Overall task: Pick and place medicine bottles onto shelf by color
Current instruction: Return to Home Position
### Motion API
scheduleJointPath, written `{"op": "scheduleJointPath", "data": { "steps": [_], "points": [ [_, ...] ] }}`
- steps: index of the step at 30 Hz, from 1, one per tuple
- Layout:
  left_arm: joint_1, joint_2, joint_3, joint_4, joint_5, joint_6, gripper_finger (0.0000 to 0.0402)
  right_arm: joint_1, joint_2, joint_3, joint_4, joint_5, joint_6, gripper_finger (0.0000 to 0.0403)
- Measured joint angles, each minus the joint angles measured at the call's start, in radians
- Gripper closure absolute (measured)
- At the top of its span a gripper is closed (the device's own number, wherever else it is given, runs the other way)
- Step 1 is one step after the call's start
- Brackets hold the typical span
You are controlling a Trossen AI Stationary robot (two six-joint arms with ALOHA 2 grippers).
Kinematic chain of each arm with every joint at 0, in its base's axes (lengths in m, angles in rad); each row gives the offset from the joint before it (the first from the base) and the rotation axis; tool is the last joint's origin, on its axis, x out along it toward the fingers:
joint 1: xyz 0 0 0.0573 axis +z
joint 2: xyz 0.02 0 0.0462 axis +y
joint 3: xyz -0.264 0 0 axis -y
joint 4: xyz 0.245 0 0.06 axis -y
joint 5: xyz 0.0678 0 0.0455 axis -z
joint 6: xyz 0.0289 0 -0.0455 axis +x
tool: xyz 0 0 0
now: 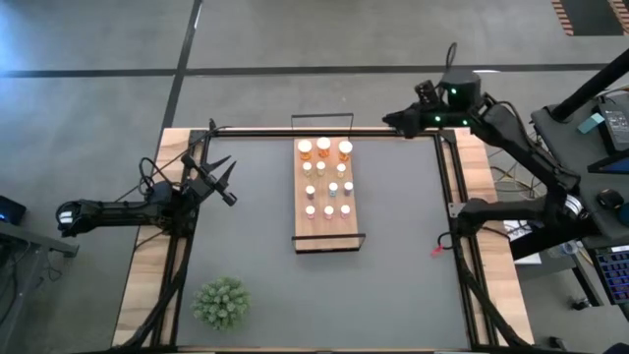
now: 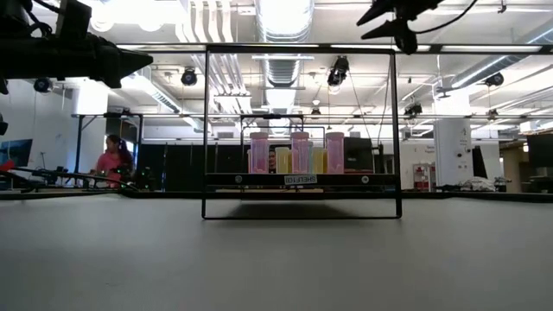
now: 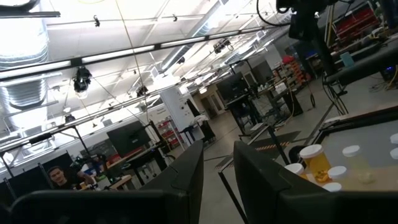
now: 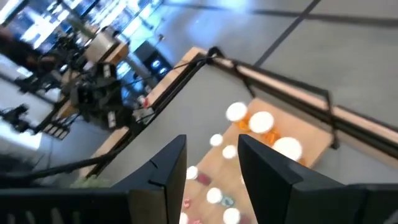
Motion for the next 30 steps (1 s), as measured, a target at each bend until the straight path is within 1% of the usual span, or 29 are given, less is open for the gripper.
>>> {"op": "scheduleJointPath", "data": {
  "steps": [4, 7, 11, 14, 16, 18, 22, 26, 30],
  "points": [
    [0.000, 0.000, 0.000, 0.000, 0.000, 0.000, 0.0330, 0.000, -0.068, -0.068, 0.076, 0.090, 0.031, 0.0268],
    [0.000, 0.000, 0.000, 0.000, 0.000, 0.000, 0.0330, 0.000, -0.124, -0.155, 0.201, 0.109, 0.019, 0.0268],
    [0.000, 0.000, 0.000, 0.000, 0.000, 0.000, 0.0330, 0.000, -0.198, -0.335, 0.459, 0.120, 0.010, 0.0268],
    [0.000, 0.000, 0.000, 0.000, 0.000, 0.000, 0.0330, 0.000, -0.255, -0.480, 0.645, 0.181, 0.010, 0.0268],
    [0.000, 0.000, 0.000, 0.000, 0.000, 0.000, 0.0330, 0.000, -0.289, -0.564, 0.715, 0.222, 0.011, 0.0268],
    [0.000, 0.000, 0.000, 0.000, 0.000, 0.000, 0.0330, 0.000, -0.322, -0.633, 0.739, 0.260, 0.032, 0.0268],
    [0.000, 0.000, 0.000, 0.000, 0.000, 0.000, 0.0330, 0.000, -0.402, -0.742, 0.751, 0.297, 0.097, 0.0268],
    [0.000, 0.000, 0.000, 0.000, 0.000, 0.000, 0.0330, 0.000, -0.500, -0.846, 0.762, 0.341, 0.114, 0.0268],
    [0.000, 0.000, 0.000, 0.000, 0.000, 0.000, 0.0330, 0.000, -0.586, -0.945, 0.817, 0.347, 0.114, 0.0268]
  ]
}}
